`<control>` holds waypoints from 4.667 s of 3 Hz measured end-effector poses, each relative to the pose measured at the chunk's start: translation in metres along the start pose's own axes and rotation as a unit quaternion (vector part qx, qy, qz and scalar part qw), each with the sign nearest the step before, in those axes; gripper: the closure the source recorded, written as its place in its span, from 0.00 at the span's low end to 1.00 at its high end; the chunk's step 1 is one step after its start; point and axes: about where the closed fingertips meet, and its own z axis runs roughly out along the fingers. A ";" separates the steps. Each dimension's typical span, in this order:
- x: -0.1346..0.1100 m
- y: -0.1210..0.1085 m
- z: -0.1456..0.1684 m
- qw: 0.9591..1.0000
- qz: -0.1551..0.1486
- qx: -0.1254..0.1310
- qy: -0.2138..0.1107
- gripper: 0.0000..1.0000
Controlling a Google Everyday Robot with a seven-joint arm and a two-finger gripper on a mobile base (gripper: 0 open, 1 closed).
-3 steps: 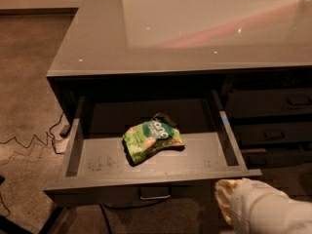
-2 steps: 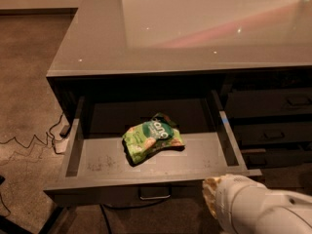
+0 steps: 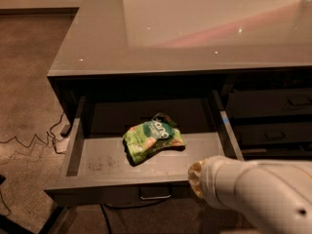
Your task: Open top drawer
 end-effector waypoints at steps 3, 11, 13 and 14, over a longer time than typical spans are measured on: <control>0.027 -0.077 0.018 1.000 0.008 0.000 0.006 1.00; 0.059 -0.074 0.114 0.986 0.062 -0.091 -0.128 1.00; 0.060 -0.027 0.104 0.983 0.069 -0.108 -0.131 1.00; 0.064 -0.011 0.096 0.983 0.071 -0.113 -0.125 1.00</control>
Offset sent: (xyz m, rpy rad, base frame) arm 0.1242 -0.0425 0.0288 -0.0272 0.0102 -0.0419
